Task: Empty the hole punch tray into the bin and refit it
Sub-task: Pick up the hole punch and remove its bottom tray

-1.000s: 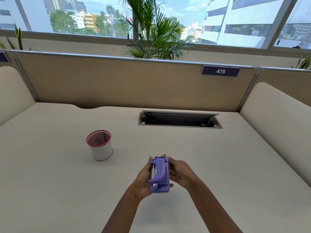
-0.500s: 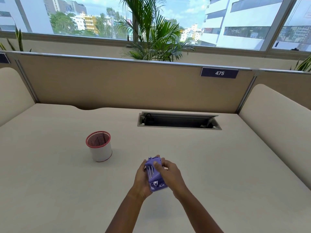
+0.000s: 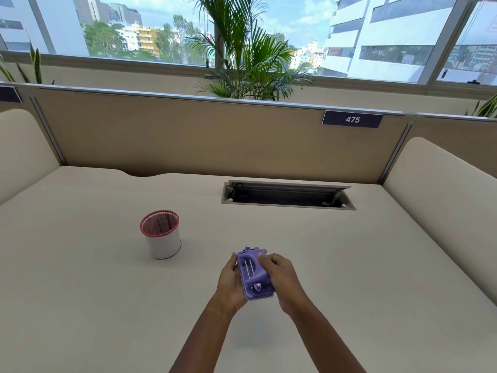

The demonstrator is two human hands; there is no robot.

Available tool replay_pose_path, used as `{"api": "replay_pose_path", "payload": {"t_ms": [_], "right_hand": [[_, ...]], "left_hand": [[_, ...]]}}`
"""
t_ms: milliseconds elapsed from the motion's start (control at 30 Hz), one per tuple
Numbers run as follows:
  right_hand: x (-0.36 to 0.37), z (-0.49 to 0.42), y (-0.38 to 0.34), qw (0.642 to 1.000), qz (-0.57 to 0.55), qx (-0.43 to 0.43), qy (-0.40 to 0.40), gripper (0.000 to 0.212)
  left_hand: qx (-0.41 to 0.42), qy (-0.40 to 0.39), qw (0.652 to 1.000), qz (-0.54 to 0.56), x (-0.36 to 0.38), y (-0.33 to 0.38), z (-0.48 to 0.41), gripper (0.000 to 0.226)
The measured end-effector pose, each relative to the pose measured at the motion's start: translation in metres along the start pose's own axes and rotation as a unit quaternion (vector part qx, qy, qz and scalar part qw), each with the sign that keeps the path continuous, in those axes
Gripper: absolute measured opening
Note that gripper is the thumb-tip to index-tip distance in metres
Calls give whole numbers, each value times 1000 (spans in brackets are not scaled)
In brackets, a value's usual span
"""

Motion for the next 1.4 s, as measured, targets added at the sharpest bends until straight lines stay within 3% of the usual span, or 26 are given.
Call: {"api": "replay_pose_path", "payload": {"t_ms": [333,633,867,1033,1233,1400], "right_hand": [[-31,-20,-24,990,-4,-26,136,25],[-28,-24,-26,993,7,-13,113,19],[-29,-25,-25,994,27,6,104,41],[-28,-23,-27,996,9,24,82,28],[-26,-19,-26,997,29,15,76,34],[-11,-11,-21,998,52,10,35,19]], "left_hand": [[100,-26,995,-11,13,-9,2,29],[140,9,990,-25,11,-7,5,22],[142,12,990,-17,9,-7,8,22],[137,9,991,0,8,-8,8,23],[122,-11,992,26,9,-10,9,31],[87,27,995,31,6,-8,2,32]]}}
Point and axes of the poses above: each hand's wrist, its own z-axis away from the middle knuckle, its own x-axis out of the palm, y = z × x, the point moved 8 cm from there along -z, towards the middle knuckle, and after that the axes turned 11 degrees about x, right-handed, at the moved point
